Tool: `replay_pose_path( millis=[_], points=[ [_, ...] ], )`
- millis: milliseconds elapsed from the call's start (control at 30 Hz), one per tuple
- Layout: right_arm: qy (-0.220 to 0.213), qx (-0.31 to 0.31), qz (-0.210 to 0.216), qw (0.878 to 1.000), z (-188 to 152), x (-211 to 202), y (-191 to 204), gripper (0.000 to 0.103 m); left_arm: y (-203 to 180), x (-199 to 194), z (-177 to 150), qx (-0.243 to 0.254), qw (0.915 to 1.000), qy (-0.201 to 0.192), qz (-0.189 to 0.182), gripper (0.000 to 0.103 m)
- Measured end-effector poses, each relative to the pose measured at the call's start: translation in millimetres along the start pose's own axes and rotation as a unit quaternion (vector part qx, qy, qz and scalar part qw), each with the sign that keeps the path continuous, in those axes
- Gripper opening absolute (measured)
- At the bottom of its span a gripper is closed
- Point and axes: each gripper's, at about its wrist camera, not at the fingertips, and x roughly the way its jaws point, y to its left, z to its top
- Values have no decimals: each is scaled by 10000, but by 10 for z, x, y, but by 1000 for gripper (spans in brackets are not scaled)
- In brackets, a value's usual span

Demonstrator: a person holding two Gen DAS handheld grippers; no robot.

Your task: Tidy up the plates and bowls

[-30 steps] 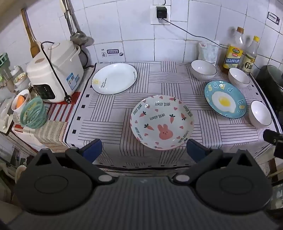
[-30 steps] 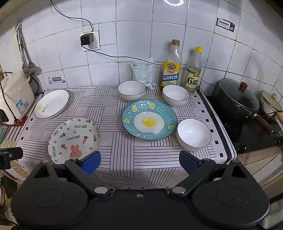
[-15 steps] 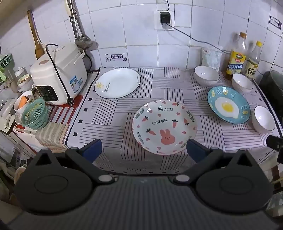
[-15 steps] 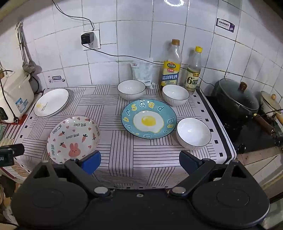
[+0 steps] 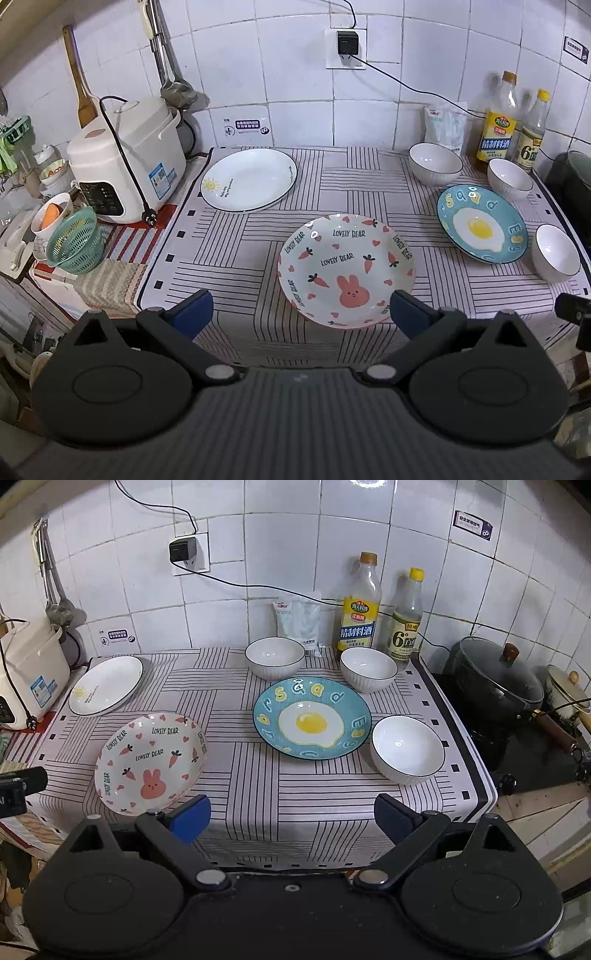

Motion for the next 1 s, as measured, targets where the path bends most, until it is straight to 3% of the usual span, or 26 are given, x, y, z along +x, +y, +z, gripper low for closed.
replay_pose_path(
  millis=[900,1000],
  points=[
    [-225,-75,-148,9996,-23,-47,-24,97,-73,51,-88,221,9994,95,-259,103],
    [-288,-10,-111,9995,-45,-43,-28,97,-61,45,-103,216,9994,-62,-247,103]
  ],
)
